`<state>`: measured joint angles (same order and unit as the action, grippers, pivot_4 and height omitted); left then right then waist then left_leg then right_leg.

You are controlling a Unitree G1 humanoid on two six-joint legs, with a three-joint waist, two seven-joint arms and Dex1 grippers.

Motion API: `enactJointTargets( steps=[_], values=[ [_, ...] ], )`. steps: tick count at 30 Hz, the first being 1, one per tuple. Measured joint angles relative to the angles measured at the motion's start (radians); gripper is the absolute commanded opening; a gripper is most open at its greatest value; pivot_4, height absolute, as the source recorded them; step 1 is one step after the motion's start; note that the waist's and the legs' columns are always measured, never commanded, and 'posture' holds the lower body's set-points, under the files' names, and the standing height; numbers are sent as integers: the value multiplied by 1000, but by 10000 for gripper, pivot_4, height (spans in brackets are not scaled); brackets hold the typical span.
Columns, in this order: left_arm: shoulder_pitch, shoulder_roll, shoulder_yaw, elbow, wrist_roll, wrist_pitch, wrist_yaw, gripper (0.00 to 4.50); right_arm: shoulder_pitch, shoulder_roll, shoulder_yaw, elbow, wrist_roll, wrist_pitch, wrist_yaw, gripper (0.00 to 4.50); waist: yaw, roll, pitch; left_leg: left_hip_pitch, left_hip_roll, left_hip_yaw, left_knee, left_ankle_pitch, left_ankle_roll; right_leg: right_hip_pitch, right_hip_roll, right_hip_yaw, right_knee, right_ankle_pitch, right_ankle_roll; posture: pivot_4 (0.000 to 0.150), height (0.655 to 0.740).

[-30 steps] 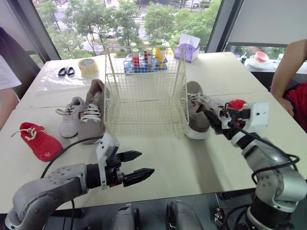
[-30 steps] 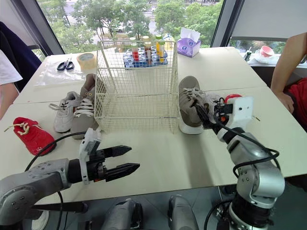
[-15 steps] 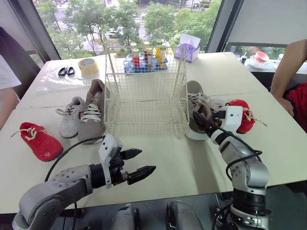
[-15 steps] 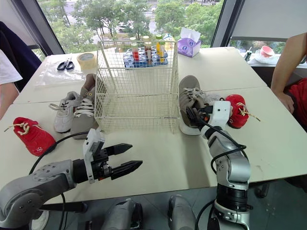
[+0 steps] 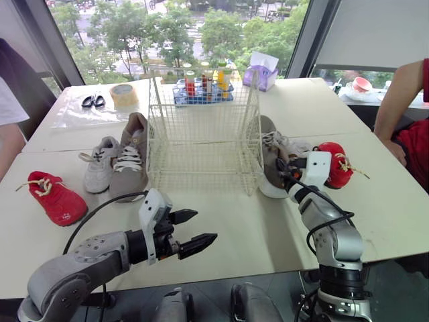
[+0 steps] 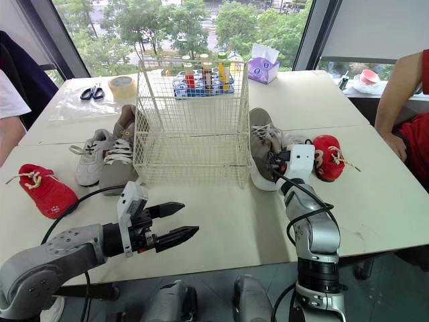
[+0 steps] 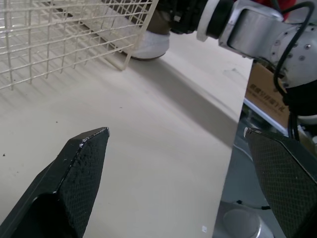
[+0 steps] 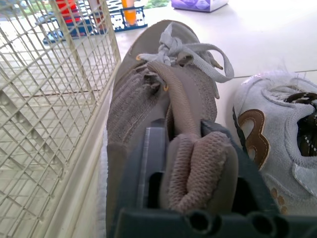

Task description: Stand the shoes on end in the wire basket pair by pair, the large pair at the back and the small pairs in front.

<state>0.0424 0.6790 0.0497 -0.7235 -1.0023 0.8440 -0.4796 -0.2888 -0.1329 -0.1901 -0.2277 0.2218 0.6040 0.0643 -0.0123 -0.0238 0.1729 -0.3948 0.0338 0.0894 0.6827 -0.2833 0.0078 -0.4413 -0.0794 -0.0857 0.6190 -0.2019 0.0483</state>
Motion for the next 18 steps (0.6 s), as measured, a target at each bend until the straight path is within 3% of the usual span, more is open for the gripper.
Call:
enactJointTargets(
  steps=[3, 7, 14, 18],
  values=[
    [-5, 27, 22, 10, -41, 14, -20, 45000, -1, 0, 6, -12, -13, -1, -31, 3182, 1, 1, 0, 0, 0, -2, 0, -1, 0, 1, -1, -1, -3, 0, 0, 1500, 7400],
    [-41, 66, 94, 34, -179, 47, -39, 45000, -74, -21, -16, -22, -51, -1, -104, 3182, 1, 12, 6, -13, -3, -2, 1, 0, 1, -10, -2, -1, -2, 3, -4, 1500, 7400],
    [-164, 95, 195, 147, -453, 57, -4, 45000, -380, -142, -90, -106, -113, -54, -198, 3182, 0, 17, 10, -16, -3, -1, -1, 0, 1, -18, 0, 0, 8, 2, 5, 1500, 7400],
    [-340, 104, 266, 274, -590, 23, 90, 45000, -525, -292, -90, -7, -107, -129, -87, 3182, 0, 17, 12, -16, -5, -1, 0, 1, 1, -18, -1, 1, 8, 2, 4, 1500, 7400]
  ],
)
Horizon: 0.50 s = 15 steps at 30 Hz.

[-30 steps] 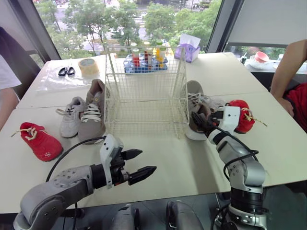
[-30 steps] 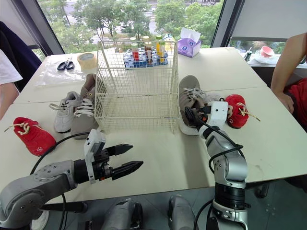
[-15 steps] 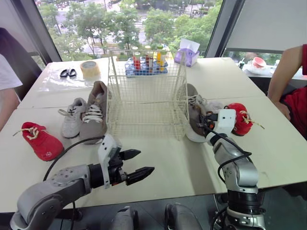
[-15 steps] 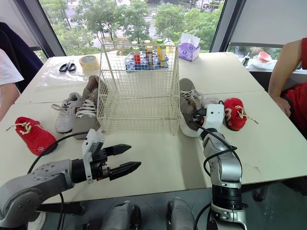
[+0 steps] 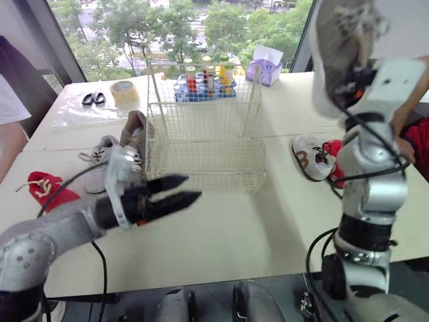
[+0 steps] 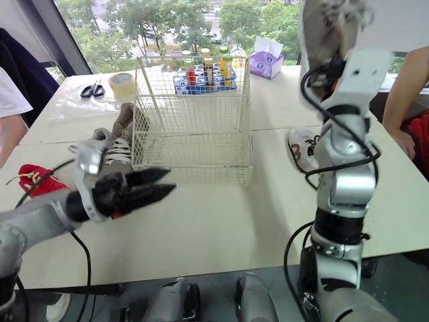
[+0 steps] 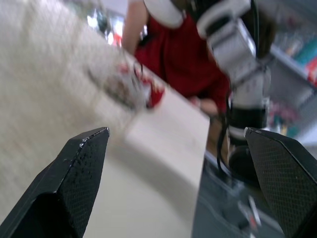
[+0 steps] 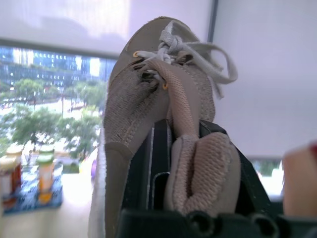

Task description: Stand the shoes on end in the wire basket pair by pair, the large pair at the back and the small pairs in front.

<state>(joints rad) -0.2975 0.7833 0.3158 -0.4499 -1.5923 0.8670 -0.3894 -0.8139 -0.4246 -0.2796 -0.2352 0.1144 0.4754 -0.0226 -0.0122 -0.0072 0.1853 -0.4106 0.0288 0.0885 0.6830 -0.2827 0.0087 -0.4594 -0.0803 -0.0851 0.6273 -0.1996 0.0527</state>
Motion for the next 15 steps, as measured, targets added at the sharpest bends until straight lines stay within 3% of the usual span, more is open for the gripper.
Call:
enactJointTargets(
  steps=[4, 8, 15],
  values=[
    [-191, 30, 76, 159, -89, -33, 67, 45000, -172, -147, 19, 117, 102, -111, 294, 3182, -6, 0, 2, 2, 0, 0, 0, 0, 0, 1, 1, 0, 0, 0, 0, 1500, 7400],
    [-364, 93, 98, 337, -61, -30, 42, 45000, -311, -250, 109, 183, 255, -114, 679, 3182, -9, -2, 3, 2, 1, 1, -1, 0, 0, 1, 3, 0, 0, 0, 0, 1500, 7400],
    [-413, 202, 91, 559, 115, 29, -203, 45000, -319, -304, 268, 195, 300, -173, 1032, 3182, 2, -6, 5, 1, 2, 3, 0, 0, 0, 1, -1, 0, 0, 0, 0, 1500, 7400]
  ],
)
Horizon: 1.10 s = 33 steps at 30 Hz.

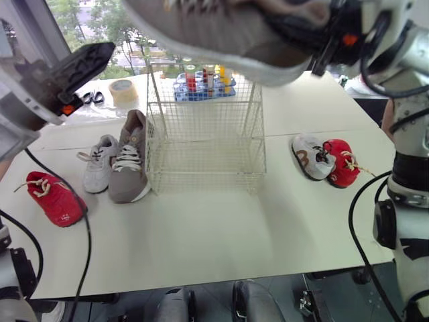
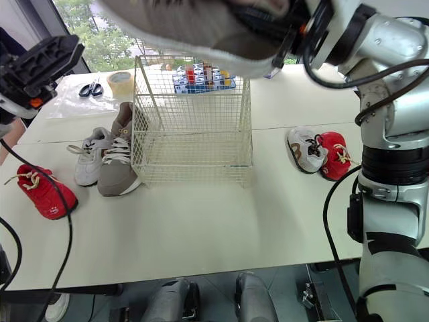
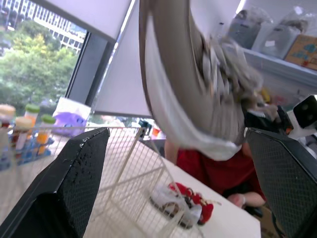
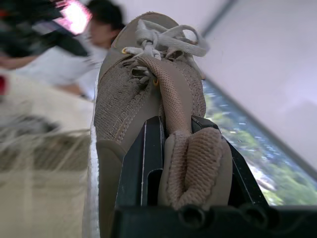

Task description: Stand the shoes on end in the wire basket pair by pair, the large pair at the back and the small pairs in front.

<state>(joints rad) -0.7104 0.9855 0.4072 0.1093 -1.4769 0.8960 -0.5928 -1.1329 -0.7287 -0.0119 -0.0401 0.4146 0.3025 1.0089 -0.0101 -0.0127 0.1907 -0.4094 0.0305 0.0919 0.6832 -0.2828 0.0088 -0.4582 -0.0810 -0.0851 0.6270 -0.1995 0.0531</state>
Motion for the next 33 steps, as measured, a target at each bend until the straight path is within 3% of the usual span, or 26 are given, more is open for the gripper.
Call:
enactJointTargets(
  steps=[5, 13, 16, 22, 26, 33],
  values=[
    [-78, 30, -33, 97, 105, 61, -152, 45000, -2, 0, 17, 49, -22, -99, 100, 3182, 1, -7, 4, -1, 0, 0, 0, 0, 0, 0, 0, 0, 0, 0, 0, 1500, 7400],
    [-208, 14, -134, 135, 263, 117, -315, 45000, -2, 12, 49, 58, -61, -203, 172, 3182, -4, -7, 4, -1, 0, 1, 0, 4, -7, -2, 0, 0, 1, 0, 0, 1500, 7400],
    [-211, 13, -187, 136, 322, 122, -397, 35917, -2, 28, 60, 67, -82, -243, 176, 3180, -5, -7, 4, 0, 0, 2, 0, 4, -7, -2, 1, 1, 2, 0, 0, 1500, 7400],
    [-241, -13, -195, 197, 396, 148, -447, 7064, -1, 35, 68, 51, -99, -293, 177, 3180, -3, -7, 4, 0, 1, 2, 0, 4, -7, -2, 0, 1, 2, 0, 0, 1500, 7400],
    [-243, -36, -186, 198, 412, 155, -442, 5368, 9, 27, 68, 37, -116, -301, 173, 3180, -2, -7, 4, 0, 1, 2, 0, 4, -7, -2, 0, 1, 2, 0, 0, 1500, 7400],
    [-195, -156, -42, 157, 365, 202, -280, 5368, 38, 31, -21, 3, 6, -53, 50, 38845, -2, -7, 4, 0, 1, 1, 1, 4, -7, -2, -1, 1, 3, 0, 0, 1500, 7400]
  ],
)
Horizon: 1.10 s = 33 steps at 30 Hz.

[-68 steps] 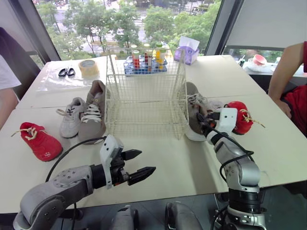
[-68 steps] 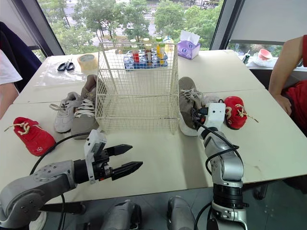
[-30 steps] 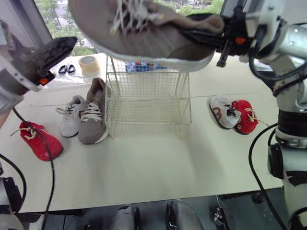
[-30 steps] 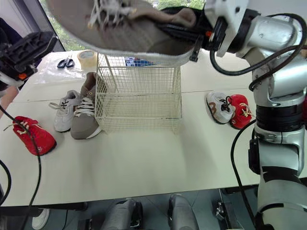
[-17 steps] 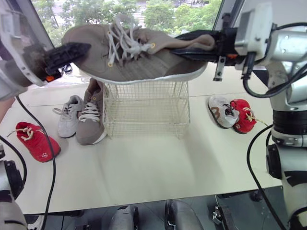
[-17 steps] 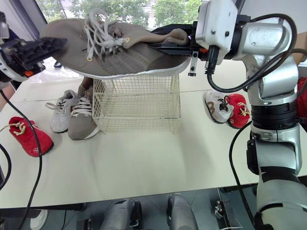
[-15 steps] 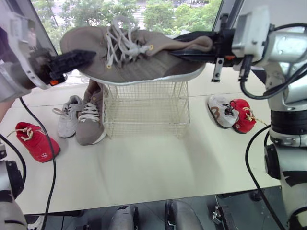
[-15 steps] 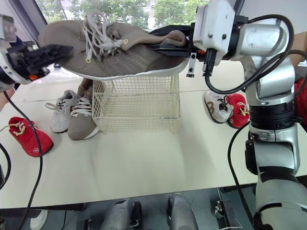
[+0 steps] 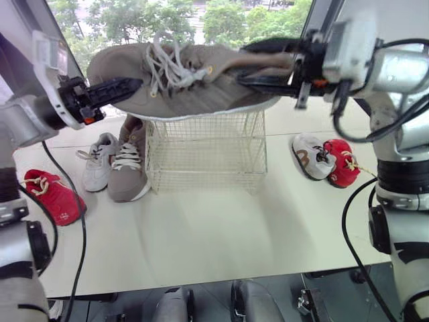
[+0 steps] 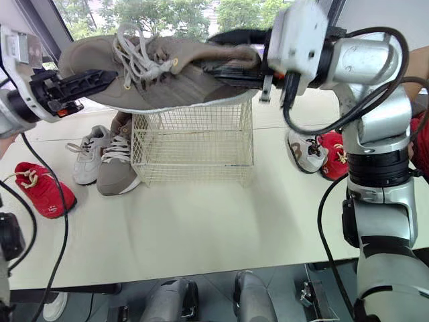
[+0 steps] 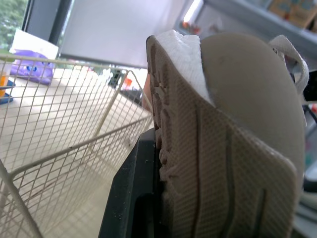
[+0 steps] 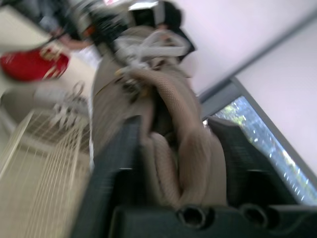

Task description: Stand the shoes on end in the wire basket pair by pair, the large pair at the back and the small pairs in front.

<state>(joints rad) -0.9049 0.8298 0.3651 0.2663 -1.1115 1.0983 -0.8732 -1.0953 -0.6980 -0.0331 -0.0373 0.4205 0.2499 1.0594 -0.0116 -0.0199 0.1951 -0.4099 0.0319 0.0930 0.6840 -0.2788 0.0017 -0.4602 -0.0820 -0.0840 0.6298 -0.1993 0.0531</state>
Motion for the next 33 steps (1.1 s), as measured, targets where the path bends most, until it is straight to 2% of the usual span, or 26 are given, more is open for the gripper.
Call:
enactJointTargets(
  steps=[1, 2, 6, 8, 10, 13, 20, 33],
  values=[
    [14, -22, 43, -12, -26, 5, 39, 5368, 13, 1, -40, 1, 28, 41, -35, 44247, 0, 0, 0, 0, 0, 0, 0, 0, 0, 0, 0, 0, 0, 0, 0, 1500, 7400],
    [31, -41, 84, -33, -52, 6, 81, 5368, 25, 6, -77, -1, 57, 83, -77, 44746, 0, 0, 0, 0, 0, 0, 0, 0, 0, 0, -1, 0, 0, 0, 0, 1500, 7400],
    [93, -159, 214, -150, -163, -12, 266, 5368, 75, 61, -253, -32, 211, 289, -301, 44746, 1, 0, 0, 1, 0, -1, 0, 0, -1, 1, -2, 0, 1, 0, 0, 1500, 7400],
    [112, -250, 250, -213, -213, -53, 369, 5368, 119, 124, -350, -57, 352, 419, -435, 44746, 4, -2, -1, 2, 0, -3, 0, 1, -1, 4, -2, -1, 0, 1, -1, 1500, 7400],
    [121, -362, 274, -279, -263, -124, 472, 5368, 203, 239, -424, -87, 524, 520, -571, 44746, 4, -3, -2, 3, 0, -5, 1, 1, -1, 7, -5, -2, 0, 1, -1, 1500, 7400],
    [118, -480, 245, -379, -284, -224, 579, 5368, 304, 417, -411, -126, 687, 591, -733, 44746, 1, -1, -1, 2, -1, -5, 1, 0, 0, 6, -3, -3, 1, 2, -2, 1500, 7400],
    [129, -534, 137, -423, -321, -259, 620, 5368, 225, 530, -306, -192, 724, 525, -815, 44746, 0, 0, 0, 2, -1, -5, 1, -2, 3, 5, 1, -2, 1, 1, -2, 1500, 7400],
    [222, -506, 79, -454, -353, -297, 614, 5368, 162, 550, -247, -156, 734, 449, -797, 44746, 0, 0, 0, 2, -1, -5, 1, -2, 4, 5, 1, -3, 0, 1, -1, 1500, 7400]
  ],
)
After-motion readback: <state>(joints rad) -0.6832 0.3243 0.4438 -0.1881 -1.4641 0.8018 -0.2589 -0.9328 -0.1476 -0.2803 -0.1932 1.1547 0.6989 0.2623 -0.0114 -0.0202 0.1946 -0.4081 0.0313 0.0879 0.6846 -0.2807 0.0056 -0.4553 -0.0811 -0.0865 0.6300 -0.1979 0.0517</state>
